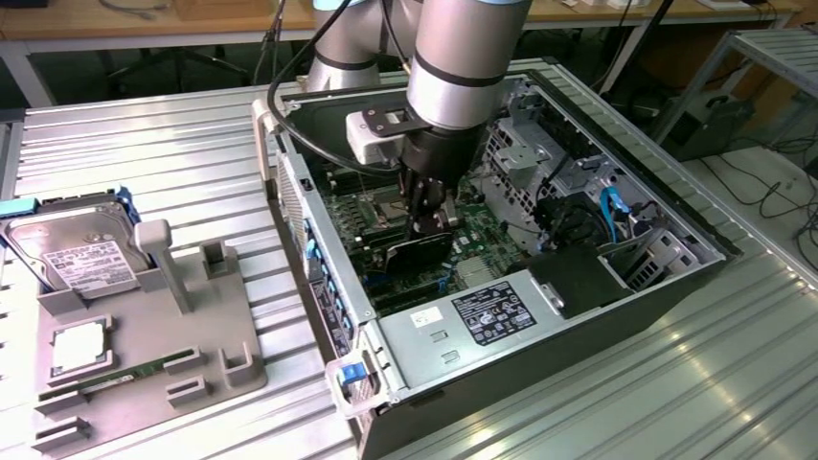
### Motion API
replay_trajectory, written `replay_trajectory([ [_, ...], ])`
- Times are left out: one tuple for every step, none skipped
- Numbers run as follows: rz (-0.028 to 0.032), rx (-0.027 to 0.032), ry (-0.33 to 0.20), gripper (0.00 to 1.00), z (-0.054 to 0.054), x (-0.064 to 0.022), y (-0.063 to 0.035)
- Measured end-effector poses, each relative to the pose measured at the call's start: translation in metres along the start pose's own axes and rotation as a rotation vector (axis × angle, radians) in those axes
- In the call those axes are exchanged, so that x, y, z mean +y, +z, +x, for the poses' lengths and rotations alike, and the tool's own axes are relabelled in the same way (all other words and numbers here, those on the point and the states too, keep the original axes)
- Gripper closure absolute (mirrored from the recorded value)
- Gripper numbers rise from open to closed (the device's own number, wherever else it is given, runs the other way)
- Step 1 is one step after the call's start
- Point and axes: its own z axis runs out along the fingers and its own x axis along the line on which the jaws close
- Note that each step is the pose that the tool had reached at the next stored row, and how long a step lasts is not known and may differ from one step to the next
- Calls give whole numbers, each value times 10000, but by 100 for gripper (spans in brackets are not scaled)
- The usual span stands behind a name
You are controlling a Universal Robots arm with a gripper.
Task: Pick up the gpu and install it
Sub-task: 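Insert the gpu into the slot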
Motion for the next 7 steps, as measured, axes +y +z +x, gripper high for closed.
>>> replay_trajectory([
  [0, 0, 0, 89, 0, 0, 0],
  [0, 0, 0, 89, 0, 0, 0],
  [0, 0, 0, 89, 0, 0, 0],
  [0, 0, 0, 89, 0, 0, 0],
  [0, 0, 0, 89, 0, 0, 0],
  [0, 0, -1, 89, 0, 0, 0],
  [0, 0, 0, 89, 0, 0, 0],
])
